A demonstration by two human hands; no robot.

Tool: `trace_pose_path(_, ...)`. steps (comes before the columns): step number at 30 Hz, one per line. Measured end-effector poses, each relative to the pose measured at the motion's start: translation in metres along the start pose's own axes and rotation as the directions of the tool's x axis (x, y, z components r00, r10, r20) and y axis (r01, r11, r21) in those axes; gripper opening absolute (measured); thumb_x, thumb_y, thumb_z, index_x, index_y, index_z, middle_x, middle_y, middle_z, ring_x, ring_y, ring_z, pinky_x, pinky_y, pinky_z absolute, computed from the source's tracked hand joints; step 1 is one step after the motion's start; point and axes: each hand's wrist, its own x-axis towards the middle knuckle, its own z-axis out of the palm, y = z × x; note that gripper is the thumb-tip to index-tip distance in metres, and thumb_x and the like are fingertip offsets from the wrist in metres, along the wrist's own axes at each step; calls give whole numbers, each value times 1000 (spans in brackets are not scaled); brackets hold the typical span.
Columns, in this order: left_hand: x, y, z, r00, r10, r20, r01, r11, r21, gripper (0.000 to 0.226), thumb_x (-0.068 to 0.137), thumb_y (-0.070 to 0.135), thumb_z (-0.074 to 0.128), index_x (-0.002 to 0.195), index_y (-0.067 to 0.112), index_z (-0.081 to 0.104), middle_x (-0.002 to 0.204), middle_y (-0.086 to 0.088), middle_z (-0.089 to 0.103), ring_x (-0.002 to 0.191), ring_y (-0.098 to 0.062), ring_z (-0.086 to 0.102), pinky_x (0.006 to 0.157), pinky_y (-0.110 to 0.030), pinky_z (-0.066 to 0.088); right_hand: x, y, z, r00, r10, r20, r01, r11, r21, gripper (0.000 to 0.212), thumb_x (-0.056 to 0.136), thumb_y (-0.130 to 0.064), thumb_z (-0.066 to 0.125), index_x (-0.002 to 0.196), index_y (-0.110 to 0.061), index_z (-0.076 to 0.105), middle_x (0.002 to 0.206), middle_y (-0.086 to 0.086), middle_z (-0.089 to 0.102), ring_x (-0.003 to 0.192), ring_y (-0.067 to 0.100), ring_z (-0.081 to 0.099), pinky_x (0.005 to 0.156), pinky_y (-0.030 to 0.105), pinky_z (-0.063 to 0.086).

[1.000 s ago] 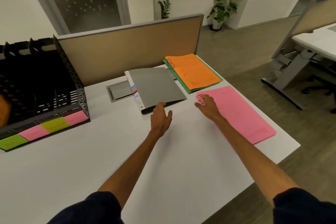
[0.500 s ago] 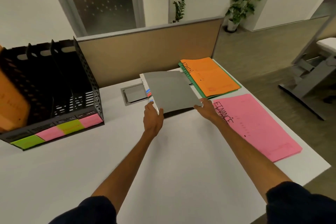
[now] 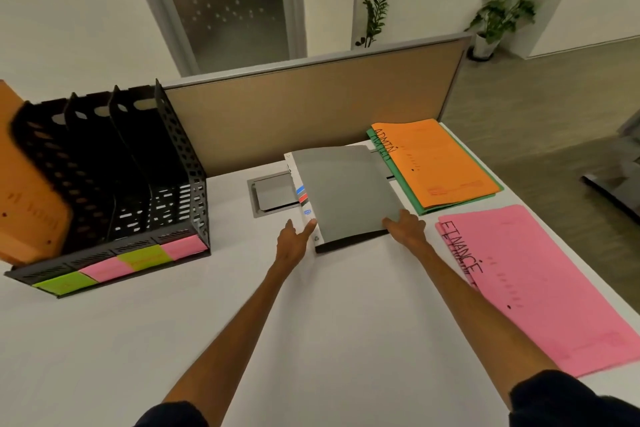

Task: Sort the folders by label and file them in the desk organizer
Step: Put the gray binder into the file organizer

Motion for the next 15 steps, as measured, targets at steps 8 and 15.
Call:
trace_pose_path(8,4,7,13,995,2,100,13,988,-154,48,99,31,52,137,3,43,136,-17,54,118,-32,55,96,-43,50,17,8,-4,998,65,-1,-65,998,9,79,82,-36,72,140,1,33,142,22,39,133,39,34,107,45,38)
trace_pose_path(15,0,1,-2,978,-99,183,128,980,-153,50,96,29,59,135,2,43,120,-10,54,104,-24,51,81,-34,46,16,20,-4,988,93,126,-108,988,113,78,77,-35,80,136,2,45,138,18,51,125,31,48,107,38,40)
